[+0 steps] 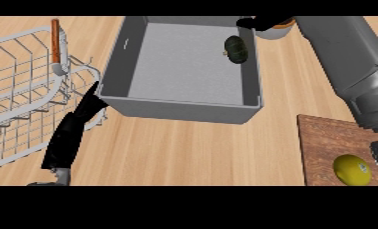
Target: Pick the squash from the cutting board and place it in the cardboard box
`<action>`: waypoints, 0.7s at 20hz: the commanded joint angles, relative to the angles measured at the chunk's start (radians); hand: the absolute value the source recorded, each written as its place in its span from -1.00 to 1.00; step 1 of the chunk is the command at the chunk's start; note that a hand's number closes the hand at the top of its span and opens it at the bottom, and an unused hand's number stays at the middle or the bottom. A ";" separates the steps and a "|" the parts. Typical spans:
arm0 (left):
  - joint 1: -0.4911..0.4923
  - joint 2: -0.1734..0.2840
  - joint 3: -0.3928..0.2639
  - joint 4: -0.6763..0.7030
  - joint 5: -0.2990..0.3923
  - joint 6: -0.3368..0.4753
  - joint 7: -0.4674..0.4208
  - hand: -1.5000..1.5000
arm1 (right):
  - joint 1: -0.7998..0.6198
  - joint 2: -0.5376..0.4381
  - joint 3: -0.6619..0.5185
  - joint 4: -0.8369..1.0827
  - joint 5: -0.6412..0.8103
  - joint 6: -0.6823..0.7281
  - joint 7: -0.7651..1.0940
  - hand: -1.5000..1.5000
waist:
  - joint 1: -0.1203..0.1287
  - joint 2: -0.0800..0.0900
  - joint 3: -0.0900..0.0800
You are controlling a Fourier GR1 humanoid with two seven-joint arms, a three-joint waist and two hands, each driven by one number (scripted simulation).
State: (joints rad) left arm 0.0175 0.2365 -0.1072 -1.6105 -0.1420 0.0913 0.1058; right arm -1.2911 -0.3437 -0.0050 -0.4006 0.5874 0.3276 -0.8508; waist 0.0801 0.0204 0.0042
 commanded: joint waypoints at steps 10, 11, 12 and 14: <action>0.024 0.011 0.043 -0.007 0.007 -0.006 -0.014 0.00 | -0.166 0.240 0.036 0.169 0.057 -0.065 0.096 1.00 | -0.015 0.000 -0.005; -0.050 0.019 0.075 0.056 0.025 -0.016 -0.015 0.00 | -0.214 0.268 0.021 0.177 0.044 -0.054 0.145 1.00 | -0.019 0.003 -0.006; -0.007 -0.006 0.038 0.031 -0.012 0.014 -0.015 0.00 | -0.224 0.293 0.040 0.193 0.065 -0.063 0.178 1.00 | -0.009 0.004 -0.006; -0.027 0.006 0.072 0.037 0.028 -0.010 -0.004 0.00 | -0.166 0.304 0.051 0.212 0.081 -0.098 0.130 1.00 | -0.018 0.004 -0.006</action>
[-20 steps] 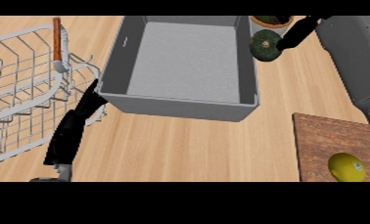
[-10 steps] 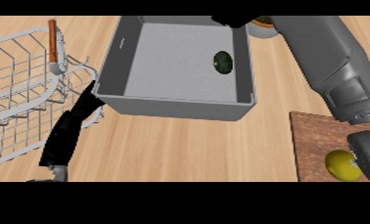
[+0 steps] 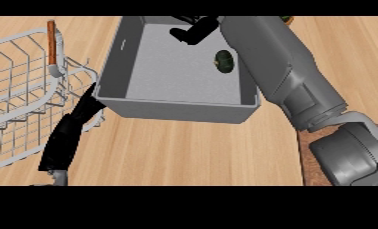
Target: Pick the squash from the cutting board and place it in the cardboard box
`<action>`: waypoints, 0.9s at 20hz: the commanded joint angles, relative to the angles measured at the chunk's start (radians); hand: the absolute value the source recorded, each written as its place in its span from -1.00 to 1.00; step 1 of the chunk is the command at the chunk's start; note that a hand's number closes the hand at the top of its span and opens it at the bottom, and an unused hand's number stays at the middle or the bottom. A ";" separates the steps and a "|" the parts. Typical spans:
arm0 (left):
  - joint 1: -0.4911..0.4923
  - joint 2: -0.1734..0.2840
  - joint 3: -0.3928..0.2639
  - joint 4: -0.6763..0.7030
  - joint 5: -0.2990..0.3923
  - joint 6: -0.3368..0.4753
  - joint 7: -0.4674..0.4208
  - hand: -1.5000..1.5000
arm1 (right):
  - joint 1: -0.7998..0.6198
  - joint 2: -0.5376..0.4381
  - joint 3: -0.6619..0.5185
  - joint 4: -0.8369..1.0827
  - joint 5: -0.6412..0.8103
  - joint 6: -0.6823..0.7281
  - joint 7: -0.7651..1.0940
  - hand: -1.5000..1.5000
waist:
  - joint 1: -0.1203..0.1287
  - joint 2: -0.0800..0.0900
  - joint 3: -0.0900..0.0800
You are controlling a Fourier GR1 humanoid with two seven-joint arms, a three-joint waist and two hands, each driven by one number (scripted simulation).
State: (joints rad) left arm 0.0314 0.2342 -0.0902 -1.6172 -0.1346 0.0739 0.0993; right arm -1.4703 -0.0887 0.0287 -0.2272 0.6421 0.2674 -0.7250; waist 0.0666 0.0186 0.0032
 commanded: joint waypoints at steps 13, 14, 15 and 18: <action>-0.098 -0.026 -0.001 0.035 -0.034 0.016 0.025 0.00 | 0.078 0.088 0.075 0.115 0.005 -0.110 0.115 -1.00 | 0.056 0.018 -0.005; -0.071 -0.031 -0.013 0.046 -0.044 0.018 -0.005 0.00 | 0.043 0.088 0.059 0.113 -0.015 -0.070 0.126 -1.00 | 0.060 0.018 -0.005; -0.106 -0.003 0.025 0.048 -0.019 -0.002 0.042 0.00 | 0.059 0.089 0.046 0.108 -0.035 -0.079 0.115 -1.00 | 0.056 0.018 -0.005; -0.076 -0.023 0.001 0.033 -0.027 0.006 0.013 0.00 | 0.060 0.089 -0.036 0.113 -0.118 -0.063 0.107 -1.00 | 0.052 0.021 -0.004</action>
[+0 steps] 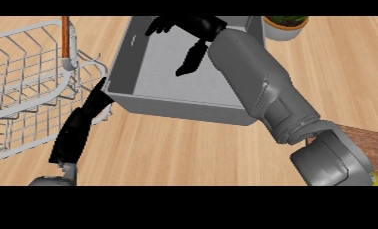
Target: Pick the squash from the cutting board and place it in the cardboard box
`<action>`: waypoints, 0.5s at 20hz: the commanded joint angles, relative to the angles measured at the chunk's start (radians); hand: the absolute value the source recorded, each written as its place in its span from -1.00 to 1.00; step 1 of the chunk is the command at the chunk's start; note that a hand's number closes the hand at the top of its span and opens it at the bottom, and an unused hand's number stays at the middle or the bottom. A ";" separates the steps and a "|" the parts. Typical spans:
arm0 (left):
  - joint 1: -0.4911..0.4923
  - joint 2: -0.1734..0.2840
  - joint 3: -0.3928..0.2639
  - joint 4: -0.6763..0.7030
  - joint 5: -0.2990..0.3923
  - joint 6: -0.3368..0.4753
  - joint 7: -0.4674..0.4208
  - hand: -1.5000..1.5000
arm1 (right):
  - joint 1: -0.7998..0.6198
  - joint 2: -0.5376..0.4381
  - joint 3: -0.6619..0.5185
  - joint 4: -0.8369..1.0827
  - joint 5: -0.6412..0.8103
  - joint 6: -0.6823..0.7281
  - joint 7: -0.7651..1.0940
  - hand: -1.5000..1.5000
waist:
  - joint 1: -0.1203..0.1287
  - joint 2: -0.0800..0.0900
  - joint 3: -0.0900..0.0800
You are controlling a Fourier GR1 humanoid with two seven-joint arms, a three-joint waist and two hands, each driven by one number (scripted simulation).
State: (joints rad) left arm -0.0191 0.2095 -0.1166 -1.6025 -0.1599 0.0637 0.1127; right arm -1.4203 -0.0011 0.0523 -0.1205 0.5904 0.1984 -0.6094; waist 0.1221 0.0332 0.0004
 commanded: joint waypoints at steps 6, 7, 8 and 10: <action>-0.027 0.012 0.030 0.015 -0.008 0.011 0.001 0.00 | -0.021 0.001 -0.240 0.015 -0.260 -0.002 0.061 -1.00 | 0.002 0.006 -0.001; -0.034 0.020 0.051 0.024 0.002 0.011 0.006 0.00 | -0.019 0.001 -0.266 0.014 -0.280 0.014 0.062 -1.00 | -0.017 0.008 -0.001; -0.022 0.011 0.050 0.025 0.006 0.016 0.000 0.00 | -0.032 -0.012 -0.284 0.014 -0.295 0.028 0.077 -1.00 | -0.019 0.010 -0.001; -0.014 0.043 0.075 -0.016 0.029 -0.009 0.007 0.00 | -0.027 -0.063 -0.330 0.021 -0.341 0.101 0.077 -1.00 | -0.010 0.012 0.000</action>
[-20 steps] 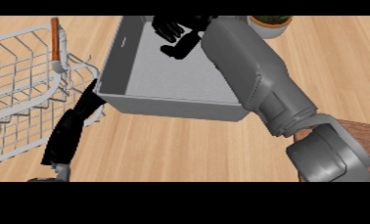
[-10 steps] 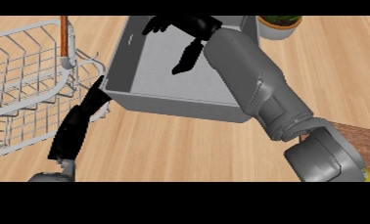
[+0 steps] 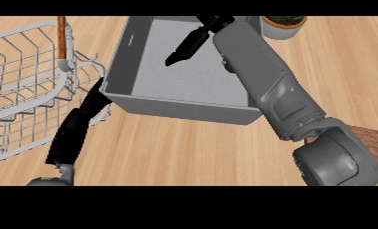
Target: Pick the squash from the cutting board and place it in the cardboard box
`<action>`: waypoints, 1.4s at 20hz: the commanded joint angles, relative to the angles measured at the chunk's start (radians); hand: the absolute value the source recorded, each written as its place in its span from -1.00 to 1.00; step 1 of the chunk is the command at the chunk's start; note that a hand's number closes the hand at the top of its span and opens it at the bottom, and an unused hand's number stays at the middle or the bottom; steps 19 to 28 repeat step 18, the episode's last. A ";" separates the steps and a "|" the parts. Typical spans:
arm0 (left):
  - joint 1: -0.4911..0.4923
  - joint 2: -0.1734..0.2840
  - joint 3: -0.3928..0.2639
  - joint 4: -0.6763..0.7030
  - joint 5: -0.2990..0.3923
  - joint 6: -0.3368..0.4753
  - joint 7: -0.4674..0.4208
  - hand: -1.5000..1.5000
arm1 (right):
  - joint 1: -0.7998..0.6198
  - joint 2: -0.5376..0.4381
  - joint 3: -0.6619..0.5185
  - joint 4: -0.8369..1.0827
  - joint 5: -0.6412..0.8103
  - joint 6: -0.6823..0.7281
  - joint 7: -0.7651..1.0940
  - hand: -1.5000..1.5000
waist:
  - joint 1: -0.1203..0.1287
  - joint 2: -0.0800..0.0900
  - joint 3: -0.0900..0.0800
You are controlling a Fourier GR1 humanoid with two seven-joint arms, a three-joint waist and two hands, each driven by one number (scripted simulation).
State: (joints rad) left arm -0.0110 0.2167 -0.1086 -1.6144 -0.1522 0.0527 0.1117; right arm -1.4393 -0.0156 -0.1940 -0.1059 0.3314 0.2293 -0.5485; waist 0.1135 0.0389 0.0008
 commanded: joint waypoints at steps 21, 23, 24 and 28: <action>-0.022 0.004 0.013 -0.054 -0.003 0.005 0.019 0.00 | 0.052 -0.419 -0.175 0.002 -0.155 0.223 0.060 -1.00 | 0.044 0.044 0.003; -0.022 0.004 0.013 -0.054 -0.003 0.005 0.019 0.00 | 0.052 -0.419 -0.175 0.002 -0.155 0.223 0.060 -1.00 | 0.044 0.044 0.003; -0.022 0.004 0.013 -0.054 -0.003 0.005 0.019 0.00 | 0.052 -0.419 -0.175 0.002 -0.155 0.223 0.060 -1.00 | 0.044 0.044 0.003; -0.022 0.004 0.013 -0.054 -0.003 0.005 0.019 0.00 | 0.052 -0.419 -0.175 0.002 -0.155 0.223 0.060 -1.00 | 0.044 0.044 0.003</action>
